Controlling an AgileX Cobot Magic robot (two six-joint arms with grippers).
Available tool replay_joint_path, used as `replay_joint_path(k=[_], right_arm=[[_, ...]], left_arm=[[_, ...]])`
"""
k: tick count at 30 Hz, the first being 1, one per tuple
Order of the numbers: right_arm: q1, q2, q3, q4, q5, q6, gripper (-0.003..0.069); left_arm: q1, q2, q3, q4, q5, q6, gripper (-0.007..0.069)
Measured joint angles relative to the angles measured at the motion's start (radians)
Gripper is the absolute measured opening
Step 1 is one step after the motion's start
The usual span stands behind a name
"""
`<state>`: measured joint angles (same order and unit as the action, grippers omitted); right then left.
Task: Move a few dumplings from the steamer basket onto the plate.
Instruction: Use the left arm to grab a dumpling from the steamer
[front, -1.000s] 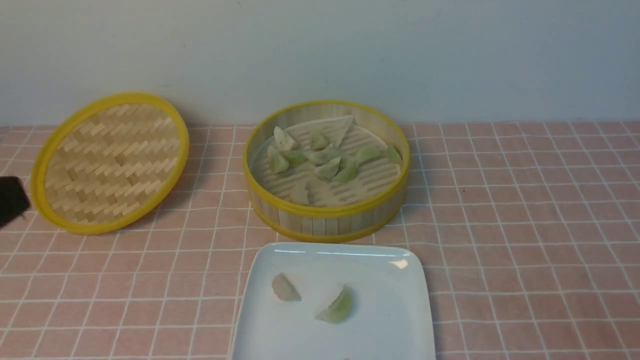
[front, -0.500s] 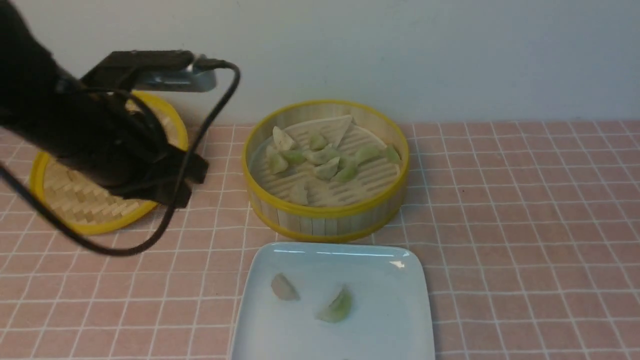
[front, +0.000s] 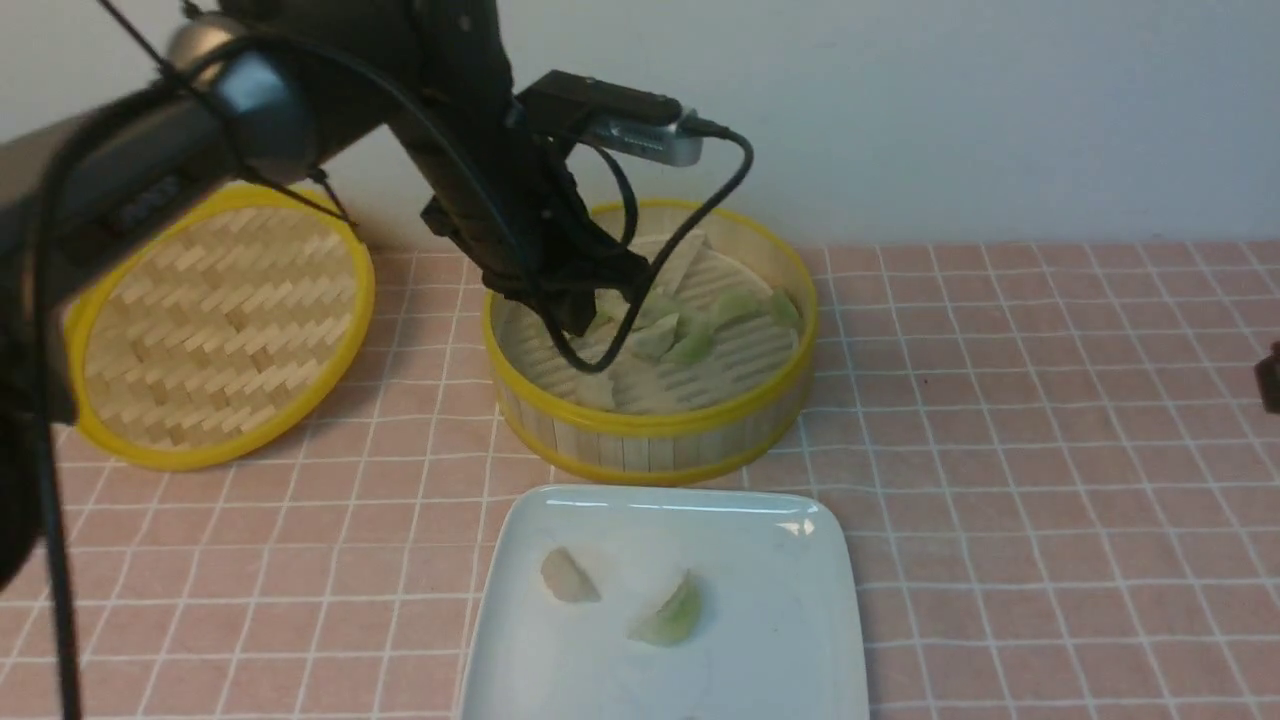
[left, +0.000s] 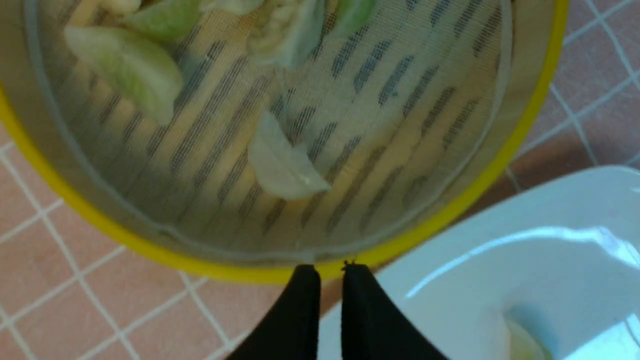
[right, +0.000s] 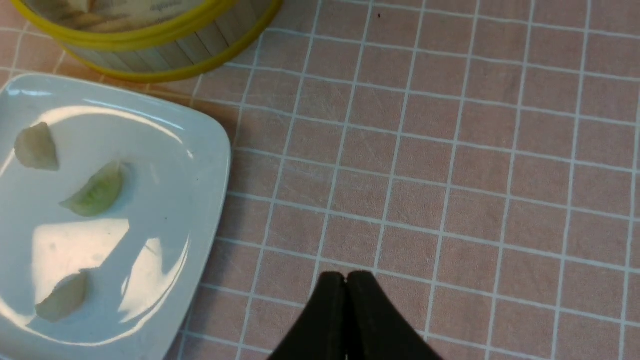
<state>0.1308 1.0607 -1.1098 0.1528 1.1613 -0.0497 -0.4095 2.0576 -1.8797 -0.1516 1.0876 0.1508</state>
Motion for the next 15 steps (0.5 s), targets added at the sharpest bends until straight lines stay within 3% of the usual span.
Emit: replay_joint_path(k=[6,7,10,13,15], right_arm=[[0.0,0.0,0.0,0.002,-0.012,0.001,-0.001],[0.0,0.0,0.0,0.008,-0.012,0.001,-0.001],[0.0,0.0,0.0,0.016,-0.012,0.001,-0.001],[0.0,0.0,0.0,0.017,-0.012,0.001,-0.001],[0.0,0.0,0.0,0.019,-0.012,0.001,-0.001]], left_arm=[[-0.005,0.156,-0.097,0.026,-0.058,-0.041,0.0318],[-0.005,0.195,-0.118,0.045,-0.073,-0.079,0.0385],[-0.005,0.252,-0.135,0.063,-0.093,-0.132,0.0457],[-0.005,0.288,-0.137,0.065,-0.1,-0.168,0.0479],[-0.005,0.297,-0.147,0.061,-0.096,-0.198,0.0448]])
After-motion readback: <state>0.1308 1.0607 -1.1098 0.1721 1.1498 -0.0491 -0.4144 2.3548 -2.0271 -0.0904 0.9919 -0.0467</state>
